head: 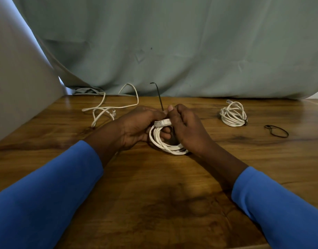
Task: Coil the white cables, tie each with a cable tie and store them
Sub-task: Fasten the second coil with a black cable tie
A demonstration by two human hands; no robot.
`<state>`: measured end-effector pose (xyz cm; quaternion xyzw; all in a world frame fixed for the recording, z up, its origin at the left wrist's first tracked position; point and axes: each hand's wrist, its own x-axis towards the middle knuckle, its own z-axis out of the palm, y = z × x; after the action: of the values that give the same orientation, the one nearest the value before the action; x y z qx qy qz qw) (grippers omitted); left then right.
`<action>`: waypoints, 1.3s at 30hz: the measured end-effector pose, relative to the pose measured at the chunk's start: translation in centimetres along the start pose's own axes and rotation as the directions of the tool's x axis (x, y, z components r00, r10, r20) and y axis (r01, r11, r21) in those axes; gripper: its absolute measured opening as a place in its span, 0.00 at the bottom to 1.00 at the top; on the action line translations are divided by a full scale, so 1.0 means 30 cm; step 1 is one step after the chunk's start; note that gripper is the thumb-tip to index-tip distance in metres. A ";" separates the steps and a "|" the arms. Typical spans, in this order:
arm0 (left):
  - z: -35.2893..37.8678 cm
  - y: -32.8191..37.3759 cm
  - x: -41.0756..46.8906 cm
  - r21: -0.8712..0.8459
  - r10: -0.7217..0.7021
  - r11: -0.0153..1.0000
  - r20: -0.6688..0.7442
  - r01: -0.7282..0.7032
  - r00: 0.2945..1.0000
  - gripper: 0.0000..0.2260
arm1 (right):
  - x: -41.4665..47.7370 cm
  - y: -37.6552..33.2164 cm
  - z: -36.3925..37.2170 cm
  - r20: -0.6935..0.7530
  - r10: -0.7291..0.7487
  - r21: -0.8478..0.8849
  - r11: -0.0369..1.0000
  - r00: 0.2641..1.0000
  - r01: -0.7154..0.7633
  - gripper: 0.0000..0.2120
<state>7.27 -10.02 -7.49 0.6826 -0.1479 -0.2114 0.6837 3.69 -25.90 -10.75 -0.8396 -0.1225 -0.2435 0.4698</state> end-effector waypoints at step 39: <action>0.048 -0.054 -0.014 0.073 0.227 0.970 0.057 -0.231 0.972 0.31 | -0.001 -0.023 -0.019 -0.015 0.252 0.295 0.926 0.968 -0.236 0.13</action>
<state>6.06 -11.04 -9.03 0.6823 -0.2504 -0.1416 0.6721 3.18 -26.02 -10.00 -0.7636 -0.0393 -0.1843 0.6176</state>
